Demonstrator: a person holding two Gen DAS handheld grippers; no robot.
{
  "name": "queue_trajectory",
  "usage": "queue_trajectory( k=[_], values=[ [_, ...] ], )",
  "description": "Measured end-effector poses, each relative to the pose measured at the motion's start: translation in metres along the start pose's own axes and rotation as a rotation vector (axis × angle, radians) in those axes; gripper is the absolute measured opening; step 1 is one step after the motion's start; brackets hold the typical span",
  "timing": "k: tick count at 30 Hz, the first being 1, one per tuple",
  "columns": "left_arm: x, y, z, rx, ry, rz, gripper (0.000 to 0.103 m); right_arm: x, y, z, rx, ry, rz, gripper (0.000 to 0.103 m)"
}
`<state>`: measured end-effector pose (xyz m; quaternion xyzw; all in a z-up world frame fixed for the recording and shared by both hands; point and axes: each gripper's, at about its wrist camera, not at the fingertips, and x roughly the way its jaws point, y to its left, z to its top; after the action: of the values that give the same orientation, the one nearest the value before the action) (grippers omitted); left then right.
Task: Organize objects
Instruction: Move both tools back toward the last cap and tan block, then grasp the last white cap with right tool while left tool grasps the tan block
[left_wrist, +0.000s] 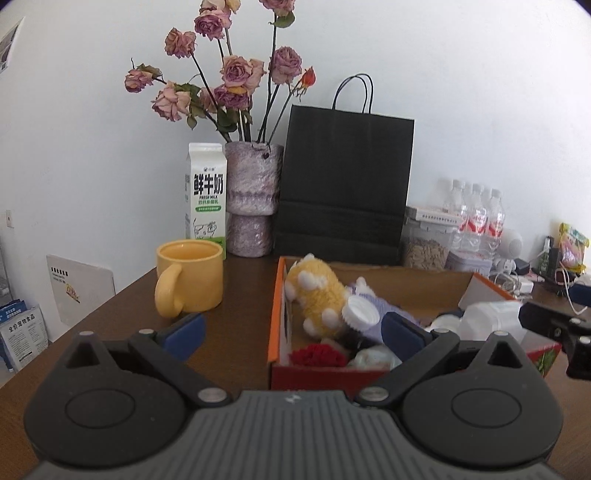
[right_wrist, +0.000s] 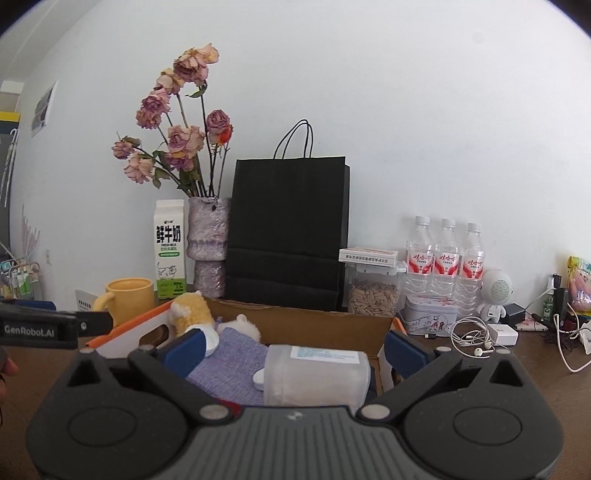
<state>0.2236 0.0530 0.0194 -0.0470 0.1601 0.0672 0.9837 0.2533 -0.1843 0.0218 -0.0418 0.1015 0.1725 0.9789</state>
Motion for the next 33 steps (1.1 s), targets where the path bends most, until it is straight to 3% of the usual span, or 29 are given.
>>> queue_trajectory(
  k=[11,16,21,26,30,33],
  values=[
    [-0.026,0.047,-0.037,-0.028,0.124,0.006,0.103,-0.016,0.041,-0.031,-0.045,0.169,0.119,0.103],
    [-0.029,0.053,-0.038,-0.036,0.123,-0.018,0.103,-0.004,0.059,-0.041,-0.04,0.276,0.171,0.103],
    [-0.028,0.055,-0.038,-0.053,0.131,-0.027,0.103,0.016,0.067,-0.045,-0.009,0.347,0.161,0.101],
    [-0.026,0.059,-0.039,-0.074,0.145,-0.025,0.103,0.037,0.077,-0.046,-0.022,0.397,0.149,0.078],
    [-0.025,0.061,-0.039,-0.086,0.152,-0.028,0.103,0.052,0.082,-0.046,0.018,0.435,0.182,0.066],
    [-0.025,0.062,-0.039,-0.092,0.155,-0.031,0.103,0.061,0.085,-0.045,0.037,0.44,0.182,0.05]
  ],
)
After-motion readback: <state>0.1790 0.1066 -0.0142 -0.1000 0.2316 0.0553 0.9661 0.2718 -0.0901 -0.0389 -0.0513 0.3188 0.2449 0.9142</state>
